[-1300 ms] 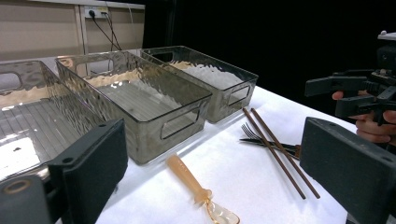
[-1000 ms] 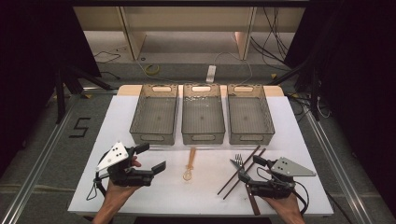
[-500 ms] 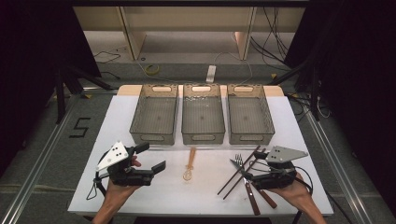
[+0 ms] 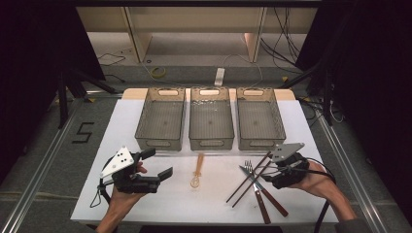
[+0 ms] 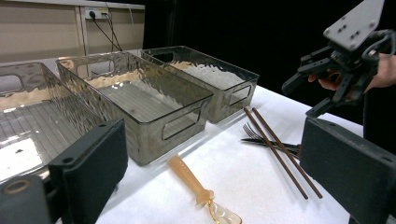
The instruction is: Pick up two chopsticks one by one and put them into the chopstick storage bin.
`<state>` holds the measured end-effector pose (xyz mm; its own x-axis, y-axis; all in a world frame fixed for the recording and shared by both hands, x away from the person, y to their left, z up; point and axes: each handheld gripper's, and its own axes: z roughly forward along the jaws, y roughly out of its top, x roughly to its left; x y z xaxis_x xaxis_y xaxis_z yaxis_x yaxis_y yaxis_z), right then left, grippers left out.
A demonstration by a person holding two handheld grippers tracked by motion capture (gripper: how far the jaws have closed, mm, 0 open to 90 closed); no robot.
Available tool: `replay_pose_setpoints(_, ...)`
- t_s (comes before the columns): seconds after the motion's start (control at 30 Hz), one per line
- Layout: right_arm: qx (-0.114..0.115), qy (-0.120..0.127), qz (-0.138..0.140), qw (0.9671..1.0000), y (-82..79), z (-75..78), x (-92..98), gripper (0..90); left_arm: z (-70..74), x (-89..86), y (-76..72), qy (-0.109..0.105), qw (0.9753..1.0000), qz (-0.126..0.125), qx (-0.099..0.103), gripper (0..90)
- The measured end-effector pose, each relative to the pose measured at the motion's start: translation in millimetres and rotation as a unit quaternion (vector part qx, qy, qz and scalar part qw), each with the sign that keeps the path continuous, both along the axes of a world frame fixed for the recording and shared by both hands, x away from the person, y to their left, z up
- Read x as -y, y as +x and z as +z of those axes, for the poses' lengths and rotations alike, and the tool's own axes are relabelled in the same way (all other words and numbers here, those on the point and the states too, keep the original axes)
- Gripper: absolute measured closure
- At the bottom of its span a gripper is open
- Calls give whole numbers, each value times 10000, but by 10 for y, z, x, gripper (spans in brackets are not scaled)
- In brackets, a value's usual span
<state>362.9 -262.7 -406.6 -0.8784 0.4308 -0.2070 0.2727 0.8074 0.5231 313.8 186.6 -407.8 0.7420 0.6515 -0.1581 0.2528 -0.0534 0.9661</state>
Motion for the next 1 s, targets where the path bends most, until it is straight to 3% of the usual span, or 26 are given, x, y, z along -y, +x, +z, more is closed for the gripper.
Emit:
replay_pose_setpoints(0.03,-62,-195,140,9997,28,-39,-18,309,1,-2,1,0,10000,11,1,74)
replay_pose_setpoints(0.13,-84,-295,235,9993,58,-71,-45,319,2,-7,5,-44,10000,31,-14,74)
replay_pose_setpoints(0.2,-222,-454,405,9979,124,-117,-72,324,2,-3,5,-47,10000,25,-19,73)
replay_pose_setpoints(0.43,-467,-583,607,9954,268,-232,-103,353,3,-4,5,-47,10000,25,-20,74)
replay_pose_setpoints(0.53,-588,-747,668,9932,332,-305,-120,371,4,-8,6,-2,10000,12,-13,75)
replay_pose_setpoints(0.8,-808,-817,802,9901,419,-371,-145,403,5,-2,9,-20,10000,21,-10,75)
replay_pose_setpoints(1.0,-1003,-737,979,9874,500,-411,-140,412,6,-4,8,-49,10000,27,-15,76)
